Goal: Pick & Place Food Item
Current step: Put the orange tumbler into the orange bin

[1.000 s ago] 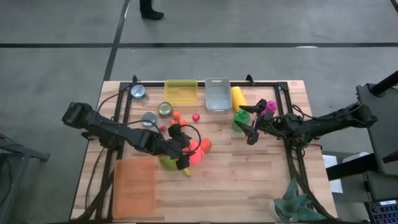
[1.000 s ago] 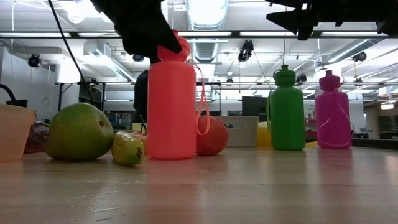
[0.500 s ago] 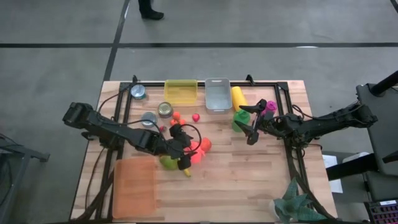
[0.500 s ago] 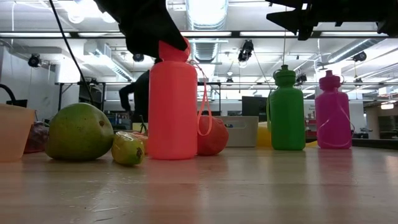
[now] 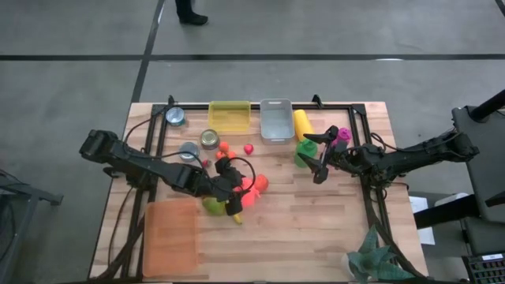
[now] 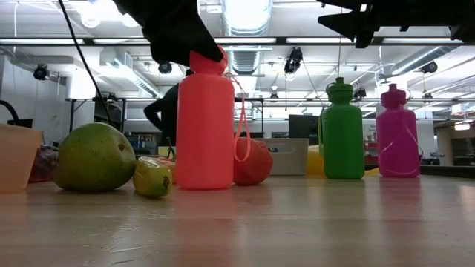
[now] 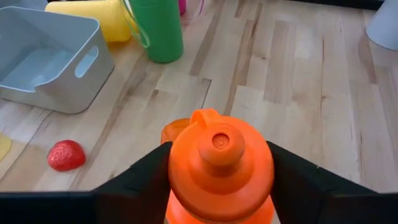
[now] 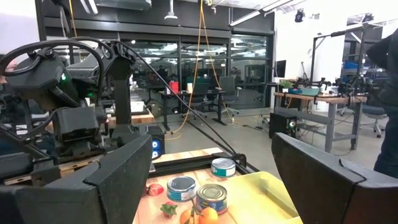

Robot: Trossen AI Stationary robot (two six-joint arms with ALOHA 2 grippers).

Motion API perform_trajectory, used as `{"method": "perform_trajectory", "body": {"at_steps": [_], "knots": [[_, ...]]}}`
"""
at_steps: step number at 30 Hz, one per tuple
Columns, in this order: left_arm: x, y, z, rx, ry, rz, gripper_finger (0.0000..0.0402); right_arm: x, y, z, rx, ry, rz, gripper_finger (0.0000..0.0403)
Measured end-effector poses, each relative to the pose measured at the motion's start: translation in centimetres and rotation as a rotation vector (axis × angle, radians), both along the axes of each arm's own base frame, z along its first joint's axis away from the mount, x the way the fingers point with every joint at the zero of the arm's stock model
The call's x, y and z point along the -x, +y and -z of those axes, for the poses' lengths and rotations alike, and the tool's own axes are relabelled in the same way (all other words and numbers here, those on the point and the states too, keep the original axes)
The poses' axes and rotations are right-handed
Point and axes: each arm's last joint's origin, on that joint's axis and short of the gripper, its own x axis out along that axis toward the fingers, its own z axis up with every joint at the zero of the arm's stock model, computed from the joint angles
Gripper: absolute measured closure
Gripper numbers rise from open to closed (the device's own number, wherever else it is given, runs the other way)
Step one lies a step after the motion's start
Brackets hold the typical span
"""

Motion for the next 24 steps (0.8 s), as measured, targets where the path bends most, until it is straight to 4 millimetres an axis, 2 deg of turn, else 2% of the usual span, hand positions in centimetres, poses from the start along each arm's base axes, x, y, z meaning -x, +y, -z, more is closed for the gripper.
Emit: {"method": "perform_trajectory", "body": {"at_steps": [14,18,24], "knots": [[-0.1,0.0,-0.3,-0.004,-0.023,-0.027,0.0192,0.0,0.0,0.0,0.001,0.0,0.0,0.0075],[-0.4,0.0,-1.6,-0.027,-0.028,-0.053,0.0192,0.0,0.0,0.0,0.001,0.0,0.001,0.0075],[-0.4,0.1,-4.6,-0.036,0.001,-0.133,0.0192,0.0,0.0,0.0,0.001,0.0,0.001,0.0075]]}}
